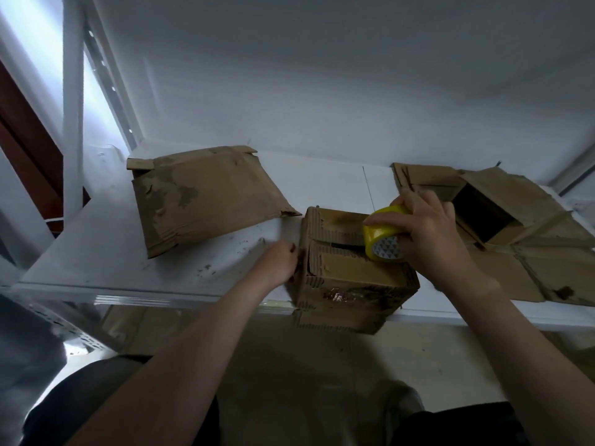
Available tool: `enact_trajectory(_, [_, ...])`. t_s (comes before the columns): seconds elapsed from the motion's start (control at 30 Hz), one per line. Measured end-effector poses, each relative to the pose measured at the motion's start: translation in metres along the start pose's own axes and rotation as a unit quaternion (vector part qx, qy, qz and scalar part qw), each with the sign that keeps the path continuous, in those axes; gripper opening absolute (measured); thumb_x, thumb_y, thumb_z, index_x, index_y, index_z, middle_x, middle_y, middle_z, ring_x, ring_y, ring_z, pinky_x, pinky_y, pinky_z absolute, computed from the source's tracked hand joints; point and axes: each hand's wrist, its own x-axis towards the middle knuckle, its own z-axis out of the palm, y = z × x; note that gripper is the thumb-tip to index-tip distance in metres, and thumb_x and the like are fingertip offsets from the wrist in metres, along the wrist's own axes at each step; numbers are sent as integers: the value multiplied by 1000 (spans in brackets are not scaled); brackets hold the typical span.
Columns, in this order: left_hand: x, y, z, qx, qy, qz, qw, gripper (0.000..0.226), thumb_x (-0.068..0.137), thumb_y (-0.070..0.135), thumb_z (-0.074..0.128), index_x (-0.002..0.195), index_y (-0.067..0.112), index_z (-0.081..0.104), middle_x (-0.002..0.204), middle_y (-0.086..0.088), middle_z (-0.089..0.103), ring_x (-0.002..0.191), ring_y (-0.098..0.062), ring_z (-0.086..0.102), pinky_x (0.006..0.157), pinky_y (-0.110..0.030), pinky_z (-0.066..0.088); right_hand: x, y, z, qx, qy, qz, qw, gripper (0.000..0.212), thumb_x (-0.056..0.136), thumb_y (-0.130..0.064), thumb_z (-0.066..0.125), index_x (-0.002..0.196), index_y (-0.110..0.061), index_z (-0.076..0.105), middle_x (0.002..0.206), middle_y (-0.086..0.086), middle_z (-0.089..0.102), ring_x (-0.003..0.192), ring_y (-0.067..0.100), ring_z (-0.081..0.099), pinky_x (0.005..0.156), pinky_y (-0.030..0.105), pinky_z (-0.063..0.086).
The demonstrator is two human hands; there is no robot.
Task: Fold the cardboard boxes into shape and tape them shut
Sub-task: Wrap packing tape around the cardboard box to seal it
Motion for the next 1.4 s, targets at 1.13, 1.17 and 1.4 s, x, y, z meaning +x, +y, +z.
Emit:
enact_trajectory(1.13, [-35, 11, -14, 67, 3, 175, 982, 71, 94, 61, 41, 154, 52, 5, 159, 12, 18, 142, -11, 20, 110, -37, 34, 6, 53, -7, 353, 30, -8, 935, 63, 88, -6, 75, 134, -45, 55, 123, -4, 61, 109, 11, 56, 77, 30, 51])
enact_trajectory(1.17, [-35, 11, -14, 71, 3, 173, 982, 71, 93, 65, 37, 155, 52, 3, 159, 13, 18, 141, -5, 18, 110, -35, 30, 8, 53, -8, 354, 30, -20, 935, 59, 87, -5, 75, 131, -42, 59, 121, -2, 62, 109, 11, 57, 76, 28, 49])
enact_trajectory(1.4, [-35, 16, -10, 155, -21, 182, 971, 74, 96, 70, 20, 158, 44, -11, 153, 43, -17, 140, 12, -3, 118, -27, 9, 0, 58, -10, 310, 35, -69, 948, 59, 79, 16, 73, 123, -22, 69, 110, 12, 60, 104, 22, 59, 82, 34, 50])
